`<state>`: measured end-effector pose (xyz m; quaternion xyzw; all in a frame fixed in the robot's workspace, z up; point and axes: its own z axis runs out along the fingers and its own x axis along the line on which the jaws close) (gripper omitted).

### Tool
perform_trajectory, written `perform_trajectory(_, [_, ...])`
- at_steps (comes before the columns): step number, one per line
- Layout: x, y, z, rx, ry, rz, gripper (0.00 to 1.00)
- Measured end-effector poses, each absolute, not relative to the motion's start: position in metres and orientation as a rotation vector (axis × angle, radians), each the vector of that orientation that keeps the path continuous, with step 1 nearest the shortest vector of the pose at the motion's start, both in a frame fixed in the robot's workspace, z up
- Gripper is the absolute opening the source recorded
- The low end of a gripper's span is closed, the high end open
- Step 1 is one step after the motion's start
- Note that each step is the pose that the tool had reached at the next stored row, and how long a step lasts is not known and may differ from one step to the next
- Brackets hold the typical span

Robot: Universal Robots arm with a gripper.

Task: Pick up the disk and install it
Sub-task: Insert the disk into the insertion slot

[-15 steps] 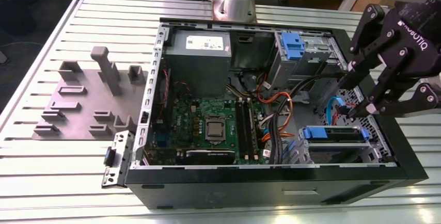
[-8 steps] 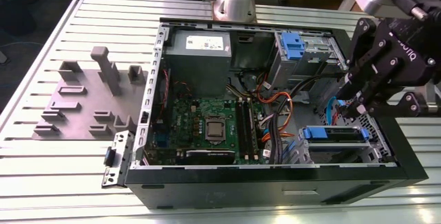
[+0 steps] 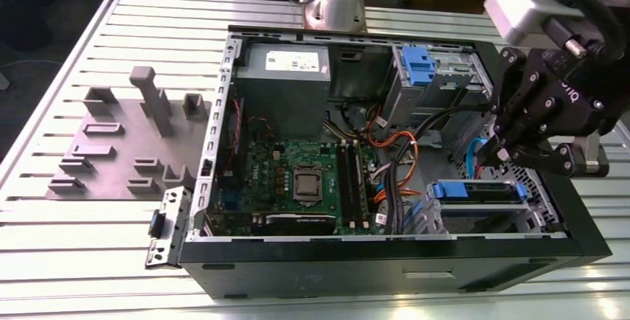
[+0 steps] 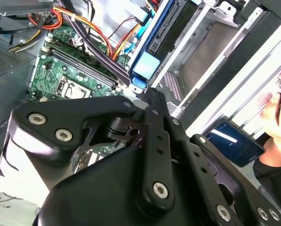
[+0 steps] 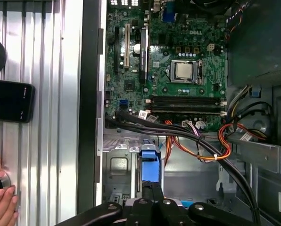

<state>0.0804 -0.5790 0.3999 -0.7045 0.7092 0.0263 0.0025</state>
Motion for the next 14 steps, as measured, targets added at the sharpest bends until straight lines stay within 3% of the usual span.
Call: perform_trajectory(14, [0.080, -0.578, 0.378, -2.201, 2.213, 0.058, 0.11])
